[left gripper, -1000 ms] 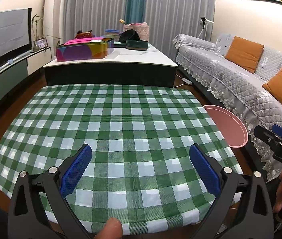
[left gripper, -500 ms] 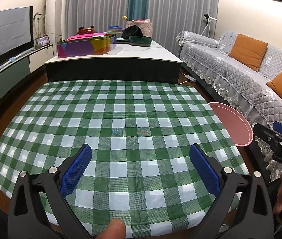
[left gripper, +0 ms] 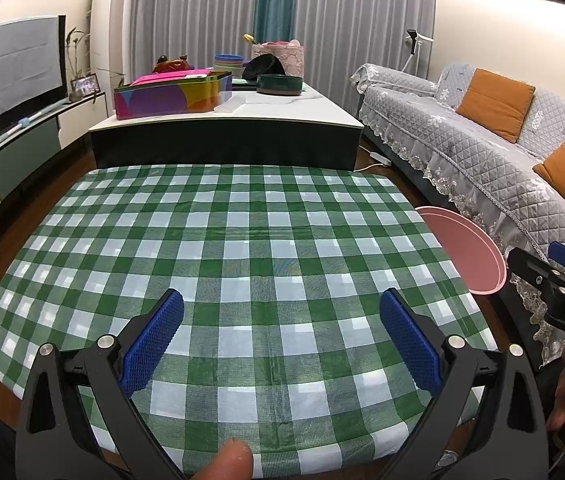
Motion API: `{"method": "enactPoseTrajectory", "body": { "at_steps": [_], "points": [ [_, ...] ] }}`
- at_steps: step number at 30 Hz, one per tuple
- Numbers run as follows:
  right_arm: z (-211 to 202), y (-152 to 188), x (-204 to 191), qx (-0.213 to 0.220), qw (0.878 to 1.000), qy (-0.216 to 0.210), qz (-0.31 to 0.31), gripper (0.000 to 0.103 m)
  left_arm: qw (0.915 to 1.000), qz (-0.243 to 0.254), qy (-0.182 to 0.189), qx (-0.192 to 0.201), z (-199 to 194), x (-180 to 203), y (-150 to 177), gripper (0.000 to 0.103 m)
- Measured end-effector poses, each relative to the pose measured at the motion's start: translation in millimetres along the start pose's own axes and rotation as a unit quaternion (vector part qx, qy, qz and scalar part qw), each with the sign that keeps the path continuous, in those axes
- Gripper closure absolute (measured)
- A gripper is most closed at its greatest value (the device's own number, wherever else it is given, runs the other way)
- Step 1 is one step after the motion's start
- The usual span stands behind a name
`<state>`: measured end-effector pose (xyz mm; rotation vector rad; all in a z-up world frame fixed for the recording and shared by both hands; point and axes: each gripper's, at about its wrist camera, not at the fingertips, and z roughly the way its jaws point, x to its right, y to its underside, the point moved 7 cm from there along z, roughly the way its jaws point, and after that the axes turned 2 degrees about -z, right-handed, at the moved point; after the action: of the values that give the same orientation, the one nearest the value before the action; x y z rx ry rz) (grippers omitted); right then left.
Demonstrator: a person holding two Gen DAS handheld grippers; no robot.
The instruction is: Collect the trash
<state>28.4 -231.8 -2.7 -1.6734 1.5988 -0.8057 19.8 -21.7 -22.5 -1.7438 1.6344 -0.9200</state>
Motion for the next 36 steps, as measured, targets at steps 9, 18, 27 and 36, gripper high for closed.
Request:
{"method": "enactPoseTrajectory", "body": {
  "at_steps": [9,18,27,36],
  "points": [
    [-0.6,-0.8,-0.6,0.000,1.000,0.001,-0.001,0.005,1.0000,-0.001,-0.001,0.002,-2.1,0.1,-1.1,0.008],
    [-0.8,-1.6,-0.4,0.000,1.000,0.000,-0.003,0.005,1.0000,-0.001,-0.001,0.003,-2.6,-0.8,-3.5,0.008],
    [-0.8,-1.5,-0.6,0.000,1.000,0.000,-0.003,0.005,1.0000,-0.002,-0.002,0.004,-3.3,-2.0,-4.7,0.008],
    [-0.8,-1.2,-0.9,0.000,1.000,0.001,-0.004,0.005,1.0000,-0.002,-0.002,0.005,-3.8,-2.6,-5.9,0.008]
  ]
}}
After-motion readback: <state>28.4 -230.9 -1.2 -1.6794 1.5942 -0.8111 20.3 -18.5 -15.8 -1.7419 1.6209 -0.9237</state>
